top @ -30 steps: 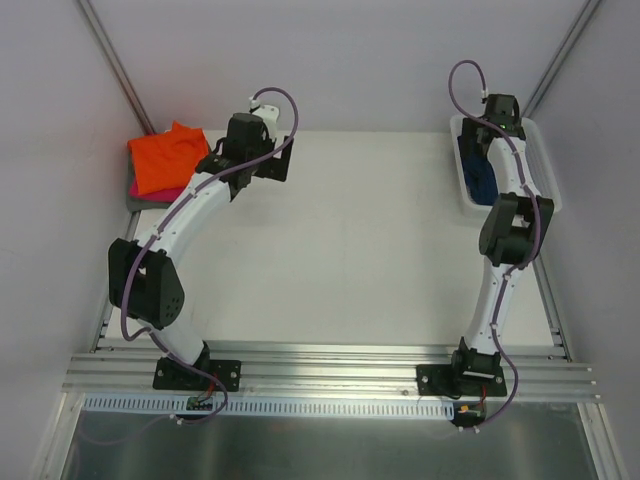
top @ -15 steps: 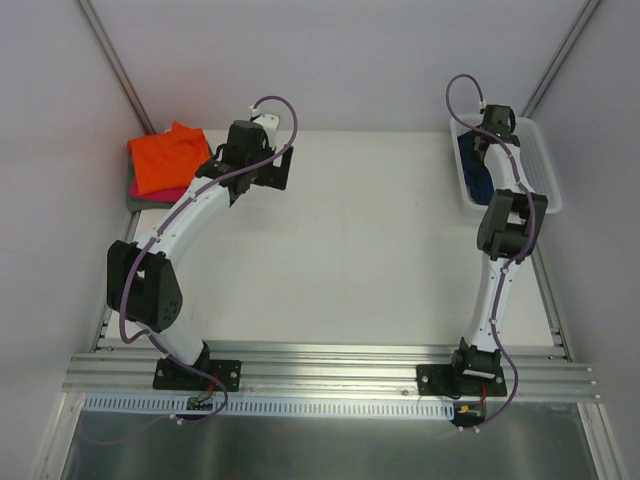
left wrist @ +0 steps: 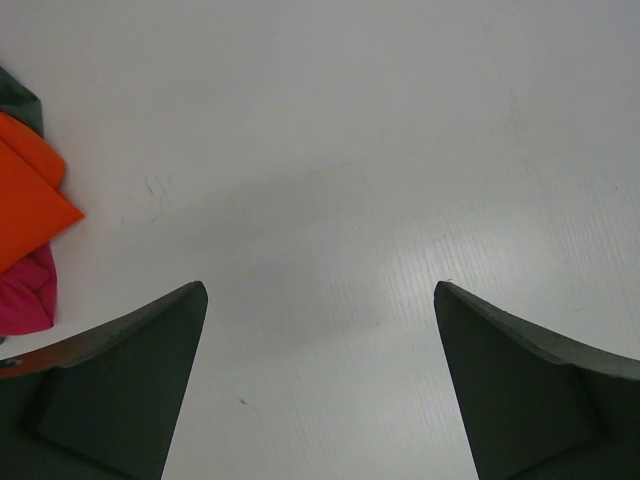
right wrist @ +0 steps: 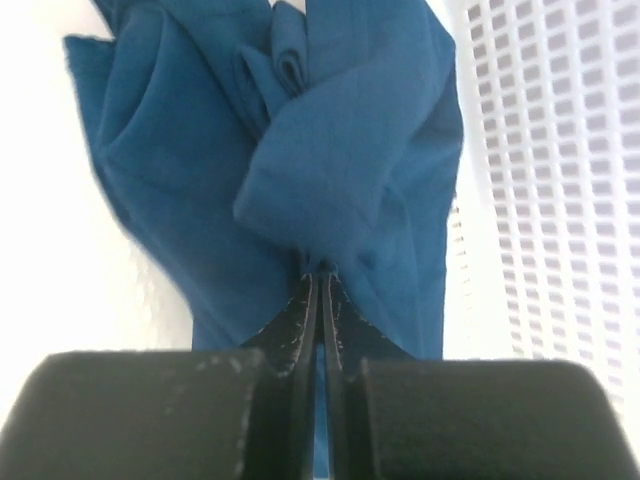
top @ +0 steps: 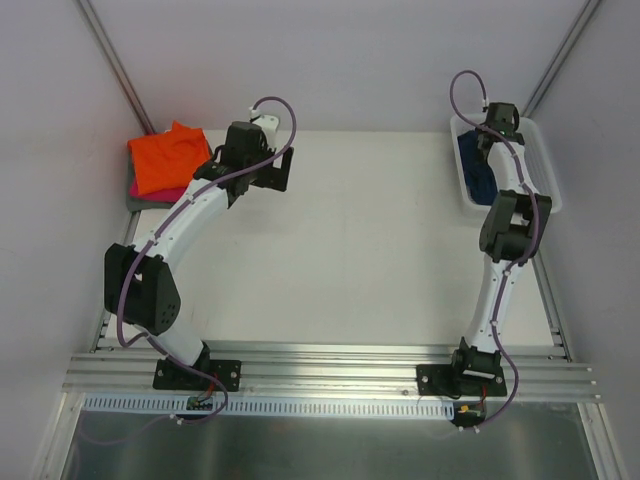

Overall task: Fold and stack the t-shirts
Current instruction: Grab crumpled tshirt from bin with the right arm, then move the tshirt to the center of the board, then flatten out the tshirt

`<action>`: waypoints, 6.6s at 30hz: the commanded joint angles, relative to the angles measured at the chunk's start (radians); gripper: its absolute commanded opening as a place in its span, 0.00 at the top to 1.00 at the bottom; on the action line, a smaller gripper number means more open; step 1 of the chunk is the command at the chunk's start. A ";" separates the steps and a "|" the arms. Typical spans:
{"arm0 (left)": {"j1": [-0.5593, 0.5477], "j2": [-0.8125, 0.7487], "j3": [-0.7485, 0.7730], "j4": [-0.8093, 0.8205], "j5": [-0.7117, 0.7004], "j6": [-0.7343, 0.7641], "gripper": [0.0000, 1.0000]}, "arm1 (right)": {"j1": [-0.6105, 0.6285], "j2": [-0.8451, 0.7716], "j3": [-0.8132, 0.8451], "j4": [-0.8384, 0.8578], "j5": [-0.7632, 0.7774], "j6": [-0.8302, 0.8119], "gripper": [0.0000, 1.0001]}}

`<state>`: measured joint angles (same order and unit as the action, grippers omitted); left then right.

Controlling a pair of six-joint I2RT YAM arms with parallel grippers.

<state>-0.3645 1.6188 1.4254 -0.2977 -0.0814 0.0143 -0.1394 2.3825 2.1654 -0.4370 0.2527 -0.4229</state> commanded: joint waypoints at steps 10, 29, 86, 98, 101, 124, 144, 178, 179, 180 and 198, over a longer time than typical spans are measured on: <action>0.001 0.010 -0.036 0.019 0.078 -0.079 0.01 | 0.018 -0.463 -0.113 -0.078 -0.101 0.107 0.99; -0.008 -0.002 -0.131 0.031 0.046 -0.122 0.01 | 0.341 -0.827 -0.102 -0.108 -0.417 0.119 0.99; 0.453 -0.454 -0.272 -0.092 0.121 -0.220 0.01 | 0.810 -0.220 -0.294 -0.135 -0.885 0.420 0.03; 0.519 -0.488 -0.353 -0.092 0.160 -0.247 0.01 | 0.939 -0.039 -0.032 -0.292 -0.903 0.309 0.11; 0.529 -0.485 -0.355 -0.092 0.170 -0.252 0.01 | 0.946 -0.043 -0.033 -0.279 -0.900 0.314 0.12; 0.590 -0.519 -0.372 -0.104 0.247 -0.295 0.01 | 0.934 -0.033 0.116 -0.215 -0.702 0.185 0.09; 0.593 -0.531 -0.376 -0.121 0.270 -0.312 0.01 | 0.957 0.069 -0.009 -0.339 -0.817 0.185 0.15; 0.378 -0.235 -0.315 -0.058 0.417 -0.206 0.01 | 0.768 -0.575 -0.196 -0.315 -0.322 -0.083 0.99; 0.371 -0.217 -0.301 -0.060 0.430 -0.215 0.01 | 0.759 -0.583 -0.217 -0.316 -0.325 -0.073 0.99; 0.368 -0.202 -0.277 -0.060 0.439 -0.230 0.01 | 0.735 -0.591 -0.252 -0.313 -0.338 -0.044 0.99; 0.245 0.035 -0.095 -0.058 0.410 -0.198 0.01 | 0.508 -0.626 -0.136 -0.240 -0.156 -0.034 1.00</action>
<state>-0.0895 1.6417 1.2739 -0.3710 0.3141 -0.2150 0.4137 1.8076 1.9503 -0.7361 0.0307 -0.4675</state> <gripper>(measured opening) 0.992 0.031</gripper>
